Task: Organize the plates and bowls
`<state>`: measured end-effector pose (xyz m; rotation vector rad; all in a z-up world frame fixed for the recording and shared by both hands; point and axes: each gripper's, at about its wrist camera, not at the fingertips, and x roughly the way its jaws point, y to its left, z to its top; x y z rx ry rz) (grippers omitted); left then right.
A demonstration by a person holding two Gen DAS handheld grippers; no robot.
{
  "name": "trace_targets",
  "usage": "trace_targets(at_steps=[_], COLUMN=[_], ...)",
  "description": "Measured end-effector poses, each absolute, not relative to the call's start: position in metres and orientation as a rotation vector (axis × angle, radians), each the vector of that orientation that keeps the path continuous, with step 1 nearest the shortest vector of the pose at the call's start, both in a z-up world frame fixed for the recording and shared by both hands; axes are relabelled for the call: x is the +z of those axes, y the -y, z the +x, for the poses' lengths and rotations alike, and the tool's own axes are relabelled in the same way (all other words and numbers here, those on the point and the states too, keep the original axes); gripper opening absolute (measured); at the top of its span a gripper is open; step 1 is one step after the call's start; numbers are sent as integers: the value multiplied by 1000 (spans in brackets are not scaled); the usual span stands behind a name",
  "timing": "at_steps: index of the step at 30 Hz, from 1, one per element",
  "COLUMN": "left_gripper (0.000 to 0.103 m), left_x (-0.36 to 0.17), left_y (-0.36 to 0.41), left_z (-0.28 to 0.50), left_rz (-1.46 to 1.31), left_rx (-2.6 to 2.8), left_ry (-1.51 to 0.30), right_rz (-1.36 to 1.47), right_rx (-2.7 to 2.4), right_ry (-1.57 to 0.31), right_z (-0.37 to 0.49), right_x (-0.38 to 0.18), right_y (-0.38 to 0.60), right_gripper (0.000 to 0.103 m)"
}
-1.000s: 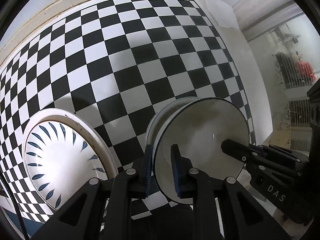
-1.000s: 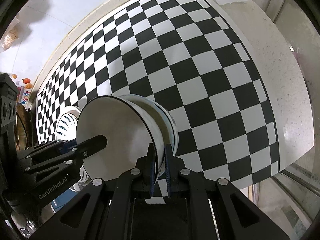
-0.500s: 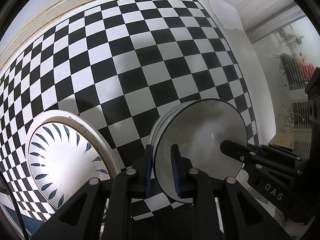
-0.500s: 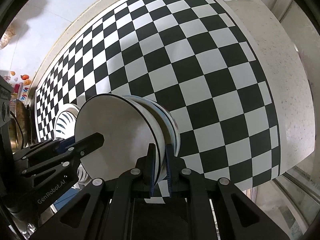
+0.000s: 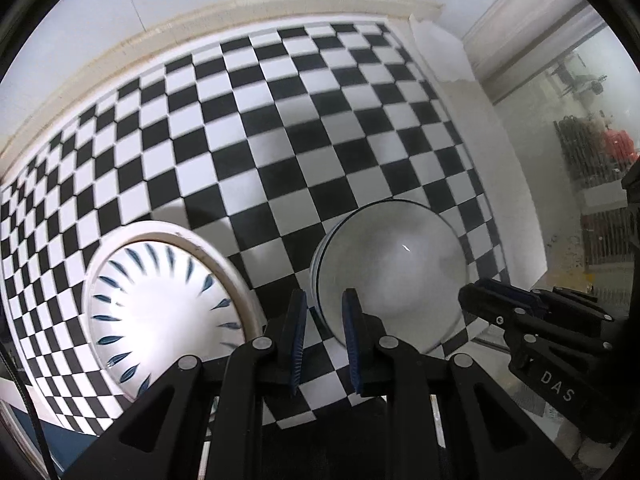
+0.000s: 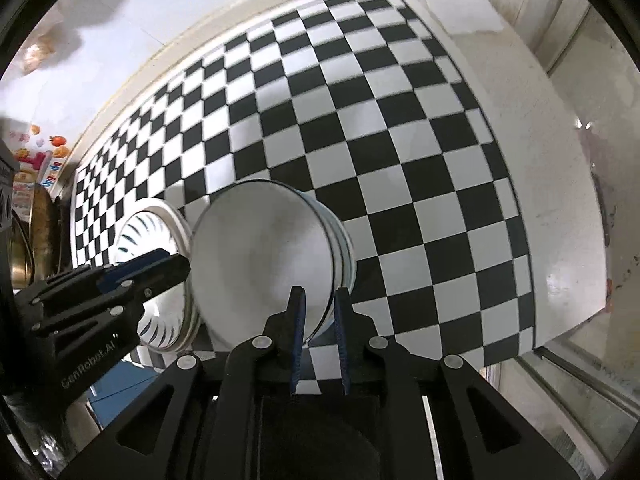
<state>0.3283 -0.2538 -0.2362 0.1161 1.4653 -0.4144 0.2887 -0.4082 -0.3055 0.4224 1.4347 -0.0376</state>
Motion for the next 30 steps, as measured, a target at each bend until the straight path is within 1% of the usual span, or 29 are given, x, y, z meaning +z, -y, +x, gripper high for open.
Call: trace_targets(at_steps=[3, 4, 5, 6, 7, 8, 9, 10, 12, 13, 14, 15, 16, 17, 19, 23, 24, 25, 26, 30], left_gripper=[18, 20, 20, 20, 22, 25, 26, 28, 35, 44, 55, 61, 71, 74, 75, 79, 80, 85, 87, 87], left_x=[-209, -203, -195, -188, -180, -175, -168, -163, -151, -146, -141, -137, -133, -129, -119, -101, -98, -95, -92, -84], left_y=[243, 240, 236, 231, 226, 222, 217, 214, 207, 203, 200, 198, 196, 194, 187, 175, 174, 172, 171, 171], left_z=[312, 308, 303, 297, 291, 287, 282, 278, 270, 266, 263, 260, 257, 255, 249, 240, 239, 237, 235, 228], left_rz=[145, 155, 159, 157, 151, 151, 152, 150, 149, 148, 142, 139, 136, 134, 117, 80, 77, 73, 70, 65], left_rx=[-400, -394, -387, -388, -390, -389, -386, -385, -384, -385, -388, -389, -390, -390, -385, -383, -381, -381, -384, -390], left_ry=[-1390, -1370, -1348, -1335, -1323, -1314, -1302, -1292, -1268, -1258, -1245, -1236, -1226, -1215, -1195, -1170, -1166, -1161, -1158, -1148], right_rz=[383, 376, 362, 353, 343, 332, 322, 312, 300, 288, 275, 263, 251, 247, 234, 226, 226, 231, 235, 238], right_rx=[-36, -33, -29, -29, -31, -31, -28, -23, -10, -5, -4, -4, -5, -7, -18, -35, -34, -33, -32, -25], right_ry=[-1390, -1377, -1358, -1345, -1332, -1318, -1305, -1296, -1282, -1274, -1268, -1261, -1247, -1240, -1223, -1200, -1195, -1189, -1186, -1158], right_z=[276, 271, 266, 261, 256, 251, 246, 241, 233, 228, 224, 220, 216, 213, 205, 193, 190, 187, 186, 177], right_x=[-279, -271, -259, -251, -243, -235, -226, -219, -208, -201, -196, -191, -185, -182, -171, -155, -151, -147, -144, -128], right_y=[400, 397, 392, 389, 386, 382, 376, 371, 363, 357, 353, 350, 346, 343, 341, 339, 339, 339, 339, 337], right_gripper=[17, 22, 31, 35, 39, 40, 41, 44, 50, 55, 62, 65, 70, 75, 79, 83, 83, 83, 84, 85])
